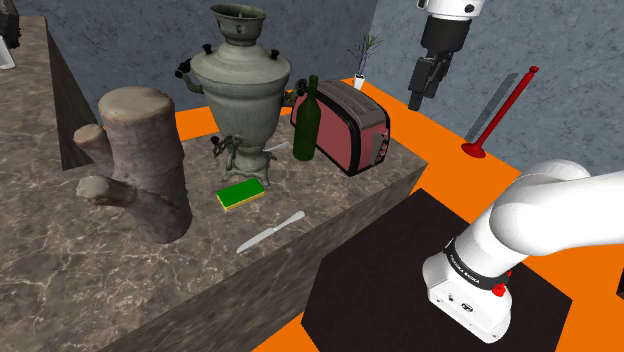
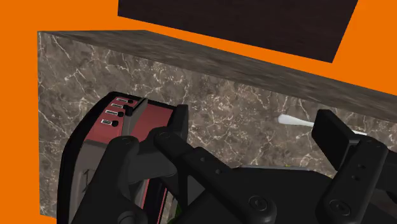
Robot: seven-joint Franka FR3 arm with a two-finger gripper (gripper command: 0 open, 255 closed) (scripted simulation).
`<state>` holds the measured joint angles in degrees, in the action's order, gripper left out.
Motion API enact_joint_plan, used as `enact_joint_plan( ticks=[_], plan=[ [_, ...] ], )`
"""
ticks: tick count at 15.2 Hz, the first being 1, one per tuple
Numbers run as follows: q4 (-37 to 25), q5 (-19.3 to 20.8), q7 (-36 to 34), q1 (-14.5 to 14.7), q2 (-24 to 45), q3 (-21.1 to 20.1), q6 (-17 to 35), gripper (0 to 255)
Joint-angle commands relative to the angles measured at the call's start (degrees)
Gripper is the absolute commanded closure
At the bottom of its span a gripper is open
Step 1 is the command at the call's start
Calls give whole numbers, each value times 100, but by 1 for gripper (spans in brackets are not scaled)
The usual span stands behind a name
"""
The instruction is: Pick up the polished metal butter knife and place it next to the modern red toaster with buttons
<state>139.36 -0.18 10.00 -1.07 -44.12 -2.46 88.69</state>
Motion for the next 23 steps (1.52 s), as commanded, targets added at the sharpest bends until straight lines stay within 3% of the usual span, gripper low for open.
enact_joint_plan(
  ticks=[1,12,23],
  plan=[
    [0,0,0,0,0,0,0,0],
    [674,-19,1380,776,1455,-166,2355,0],
    [669,48,2596,1442,3398,-523,4533,0]
  ],
)
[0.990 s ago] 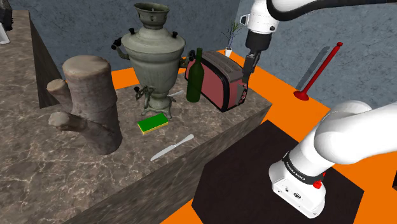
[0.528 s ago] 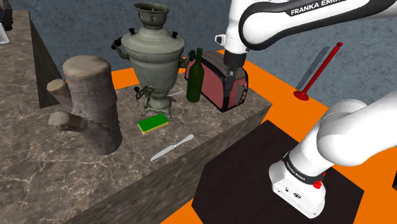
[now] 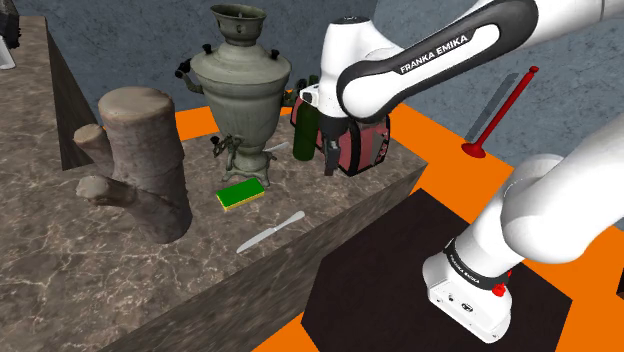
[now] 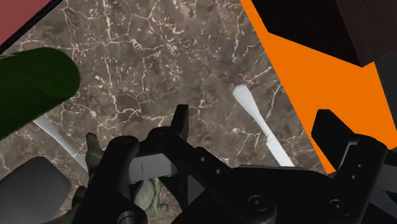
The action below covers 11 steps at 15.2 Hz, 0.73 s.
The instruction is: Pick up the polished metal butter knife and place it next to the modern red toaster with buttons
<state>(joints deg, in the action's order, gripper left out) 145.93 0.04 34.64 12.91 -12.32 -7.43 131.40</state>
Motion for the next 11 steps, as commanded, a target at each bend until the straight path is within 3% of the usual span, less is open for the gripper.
enact_joint_plan(
  ticks=[1,11],
  plan=[
    [-16,51,227,94,406,-69,442,0],
    [-495,738,864,563,2294,-470,2026,0]
  ],
)
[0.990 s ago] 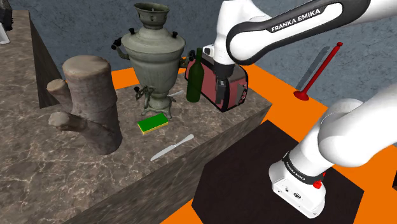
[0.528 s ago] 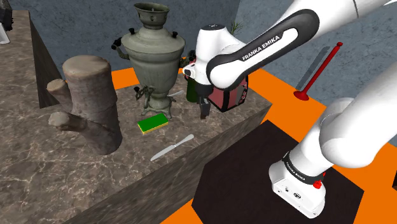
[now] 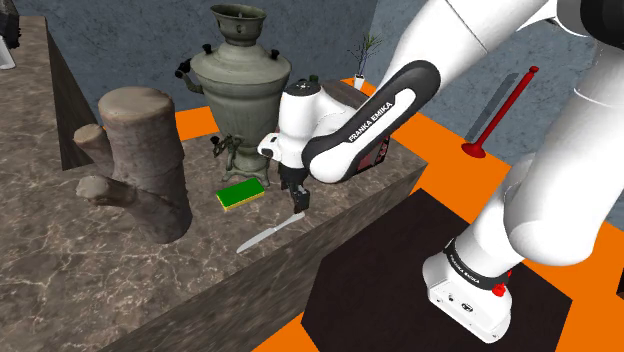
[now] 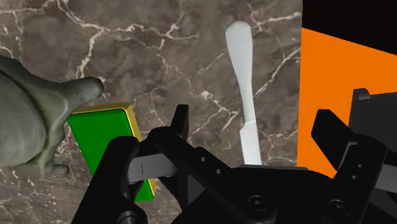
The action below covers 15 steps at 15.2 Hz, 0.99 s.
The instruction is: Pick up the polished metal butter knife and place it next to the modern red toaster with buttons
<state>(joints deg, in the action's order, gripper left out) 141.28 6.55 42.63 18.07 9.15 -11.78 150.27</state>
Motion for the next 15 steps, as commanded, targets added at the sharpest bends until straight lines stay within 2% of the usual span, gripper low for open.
enact_joint_plan(
  ticks=[1,4,11,15],
  plan=[
    [-96,207,92,107,334,-53,272,0],
    [-309,601,145,330,887,-60,646,0],
    [-445,916,-92,521,1471,206,1088,0],
    [-459,937,-109,540,1520,230,1123,0]
  ],
)
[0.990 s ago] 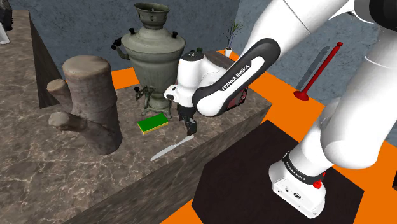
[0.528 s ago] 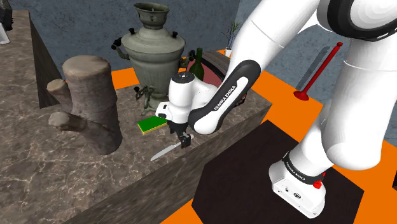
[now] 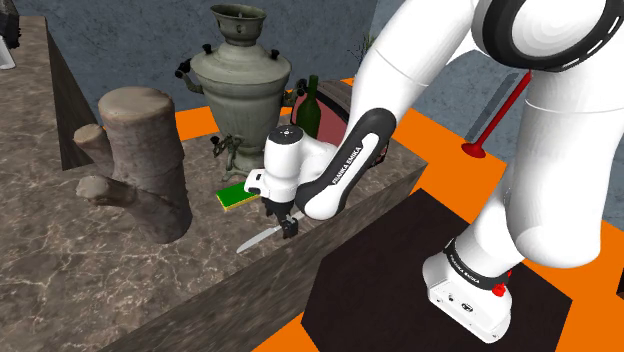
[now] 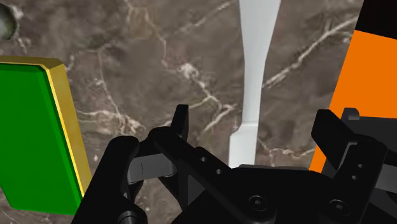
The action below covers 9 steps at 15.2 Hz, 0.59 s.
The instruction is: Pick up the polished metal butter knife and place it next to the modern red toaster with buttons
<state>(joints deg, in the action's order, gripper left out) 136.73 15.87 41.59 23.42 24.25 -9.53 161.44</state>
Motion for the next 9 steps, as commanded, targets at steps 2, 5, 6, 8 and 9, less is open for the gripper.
enact_joint_plan(
  ticks=[2,5,6,8,9],
  plan=[
    [-5,5,-4,5,10,5,7,0],
    [-4,4,-4,4,9,4,6,0],
    [-4,4,-4,4,9,4,6,255],
    [-4,4,-4,4,9,4,6,255],
    [-4,3,-4,4,7,3,4,255]
  ],
)
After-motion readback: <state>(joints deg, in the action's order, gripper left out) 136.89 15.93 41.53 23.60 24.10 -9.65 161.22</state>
